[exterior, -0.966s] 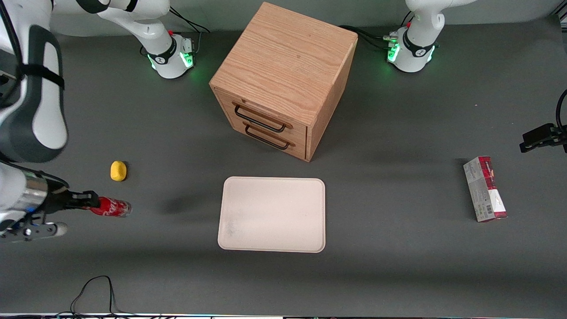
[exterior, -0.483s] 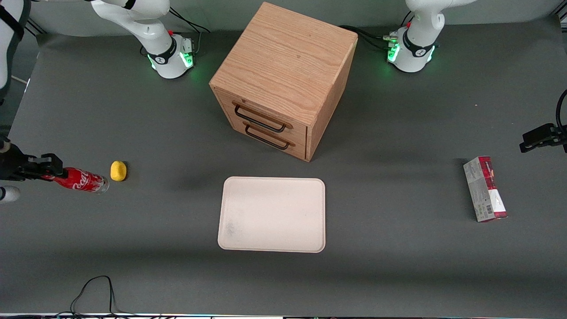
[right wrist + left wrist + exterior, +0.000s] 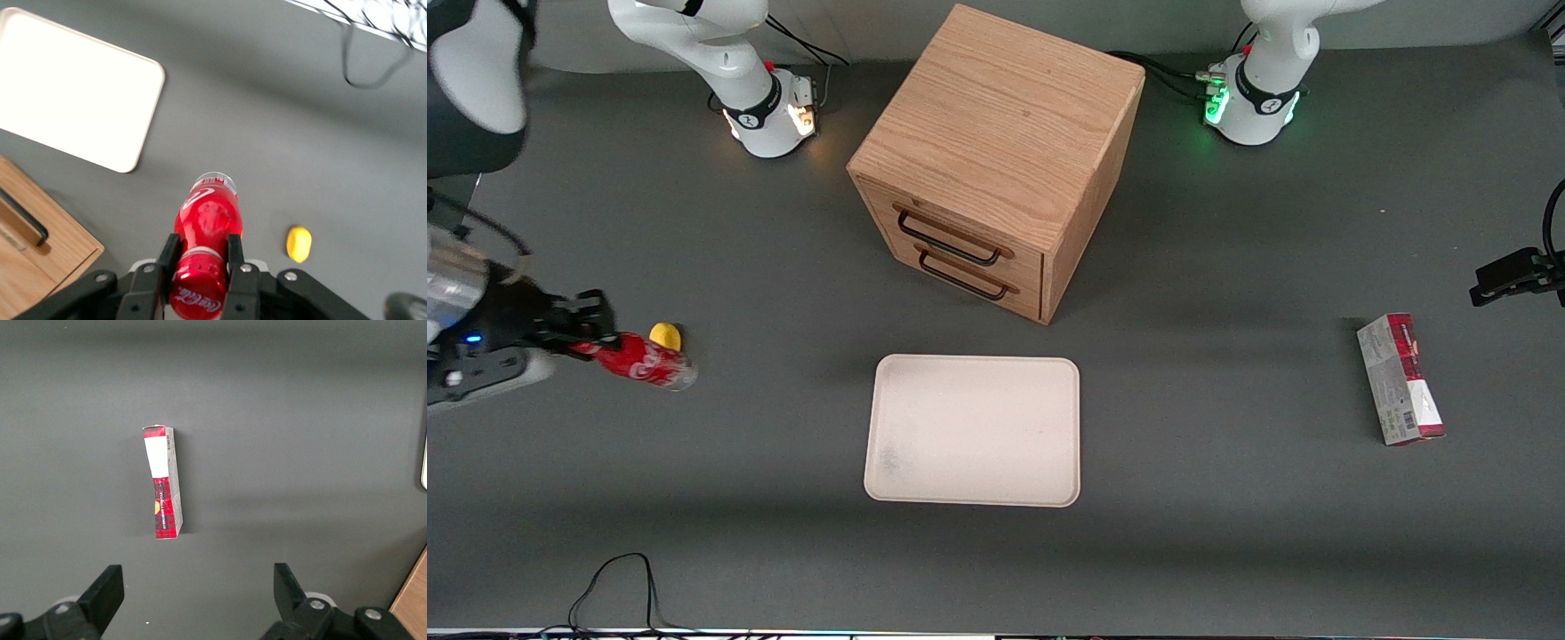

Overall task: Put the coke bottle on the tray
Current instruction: 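Lift the bottle and carry it toward the cream tray, then lower the bottle onto the tray's corner and open the right gripper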

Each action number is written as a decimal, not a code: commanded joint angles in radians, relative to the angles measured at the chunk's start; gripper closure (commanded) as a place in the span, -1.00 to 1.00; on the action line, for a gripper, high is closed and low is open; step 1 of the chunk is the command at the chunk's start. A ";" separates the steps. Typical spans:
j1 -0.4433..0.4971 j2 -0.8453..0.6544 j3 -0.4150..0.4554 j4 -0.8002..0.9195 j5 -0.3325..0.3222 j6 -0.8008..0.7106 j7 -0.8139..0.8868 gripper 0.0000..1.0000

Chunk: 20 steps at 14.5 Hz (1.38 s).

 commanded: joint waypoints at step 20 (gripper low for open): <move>0.244 0.346 -0.013 0.019 -0.017 0.382 0.112 1.00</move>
